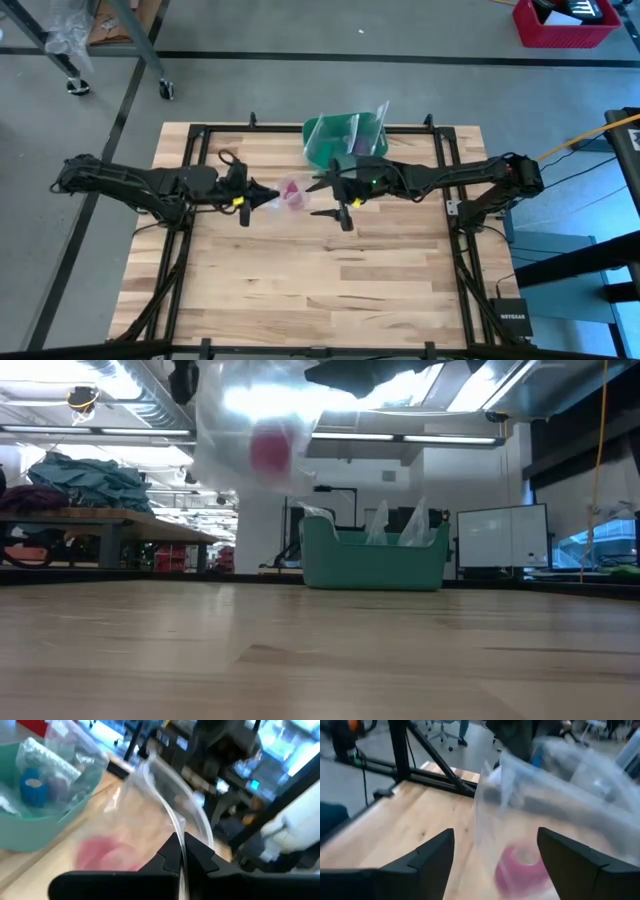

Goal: Roll bandage
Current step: Close the transparent zip bag

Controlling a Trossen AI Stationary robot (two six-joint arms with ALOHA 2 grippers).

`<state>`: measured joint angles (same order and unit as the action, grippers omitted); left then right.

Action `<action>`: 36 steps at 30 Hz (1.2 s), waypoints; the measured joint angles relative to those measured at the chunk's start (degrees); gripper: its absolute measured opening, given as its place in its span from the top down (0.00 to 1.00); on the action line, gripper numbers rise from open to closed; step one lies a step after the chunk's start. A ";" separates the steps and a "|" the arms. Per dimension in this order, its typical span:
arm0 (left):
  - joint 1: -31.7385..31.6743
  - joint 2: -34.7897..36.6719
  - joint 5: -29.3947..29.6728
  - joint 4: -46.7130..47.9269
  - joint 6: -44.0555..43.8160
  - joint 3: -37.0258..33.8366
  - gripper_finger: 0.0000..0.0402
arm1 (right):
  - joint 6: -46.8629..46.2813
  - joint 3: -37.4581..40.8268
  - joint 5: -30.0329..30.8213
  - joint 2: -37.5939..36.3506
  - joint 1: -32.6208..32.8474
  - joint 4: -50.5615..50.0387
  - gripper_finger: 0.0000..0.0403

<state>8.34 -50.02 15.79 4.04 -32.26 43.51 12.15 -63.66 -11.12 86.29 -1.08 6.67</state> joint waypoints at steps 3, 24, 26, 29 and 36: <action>0.13 -0.09 0.40 1.17 -0.16 -0.04 1.00 | 5.70 0.00 0.08 0.01 -0.02 -0.14 0.29; -0.57 -0.07 0.92 1.85 4.68 -0.02 1.00 | 6.28 0.00 7.42 0.01 -0.07 -0.29 0.29; -0.57 -0.07 0.92 2.05 4.66 -0.02 1.00 | 7.17 0.00 6.28 0.01 -0.04 -0.32 0.29; -0.57 -0.07 0.92 3.03 4.18 -0.02 1.00 | 9.49 0.00 3.68 0.01 0.00 -0.32 0.29; -0.50 -0.07 0.92 3.11 4.07 -0.02 1.00 | 13.27 0.00 4.19 0.01 0.00 -0.32 0.30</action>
<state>7.84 -50.09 16.71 7.16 -28.19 43.48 25.41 -63.66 -6.93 86.30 -1.08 6.35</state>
